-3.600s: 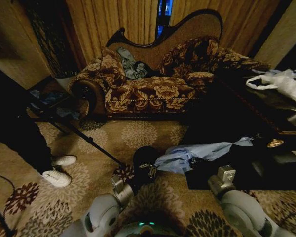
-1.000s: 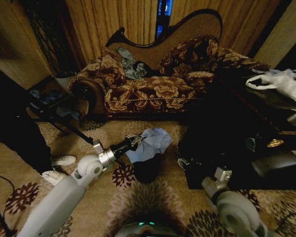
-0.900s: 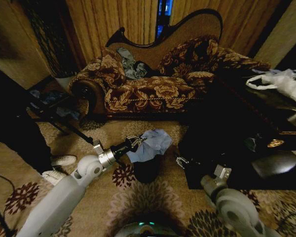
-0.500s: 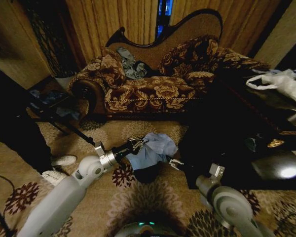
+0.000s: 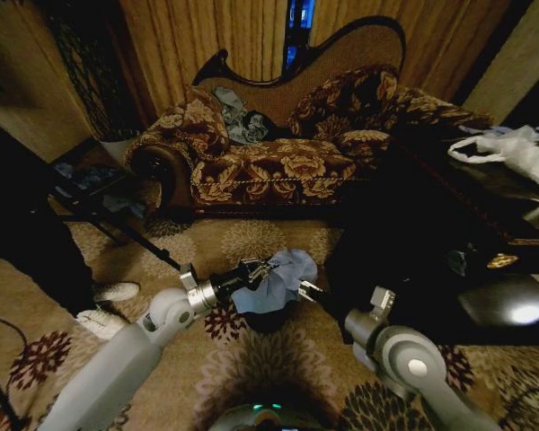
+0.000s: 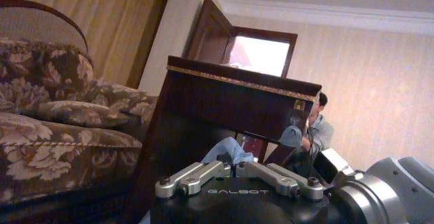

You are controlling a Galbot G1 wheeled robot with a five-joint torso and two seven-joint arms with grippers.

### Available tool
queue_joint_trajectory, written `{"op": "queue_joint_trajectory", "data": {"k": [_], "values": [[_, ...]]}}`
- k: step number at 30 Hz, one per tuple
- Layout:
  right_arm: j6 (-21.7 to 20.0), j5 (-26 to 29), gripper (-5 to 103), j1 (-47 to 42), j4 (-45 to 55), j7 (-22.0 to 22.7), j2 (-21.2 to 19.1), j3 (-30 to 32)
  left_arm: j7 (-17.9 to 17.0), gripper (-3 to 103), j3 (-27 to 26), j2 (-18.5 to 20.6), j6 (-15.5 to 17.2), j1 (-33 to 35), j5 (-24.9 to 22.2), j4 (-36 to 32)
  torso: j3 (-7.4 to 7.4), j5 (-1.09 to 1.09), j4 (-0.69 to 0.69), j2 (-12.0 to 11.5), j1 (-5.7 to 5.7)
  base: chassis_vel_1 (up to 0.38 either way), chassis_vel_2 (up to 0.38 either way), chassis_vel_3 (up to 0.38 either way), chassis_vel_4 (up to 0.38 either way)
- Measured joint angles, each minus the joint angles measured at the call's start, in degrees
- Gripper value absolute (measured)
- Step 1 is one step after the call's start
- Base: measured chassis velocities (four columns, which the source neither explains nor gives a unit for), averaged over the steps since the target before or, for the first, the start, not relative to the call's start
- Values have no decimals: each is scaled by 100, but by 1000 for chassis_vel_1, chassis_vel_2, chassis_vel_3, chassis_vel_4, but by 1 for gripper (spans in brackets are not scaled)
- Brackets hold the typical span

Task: Place a garbage bag over the trash bin.

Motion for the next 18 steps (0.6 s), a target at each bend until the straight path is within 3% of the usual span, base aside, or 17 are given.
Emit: {"op": "queue_joint_trajectory", "data": {"k": [18], "values": [[-119, -5, 99, 31, -224, -224, 218, -329, 49, 0, 25, -37, 9, 3, 12, -91, 0, 0, 0, 0, 0, 0, 0, 0, 0]]}}
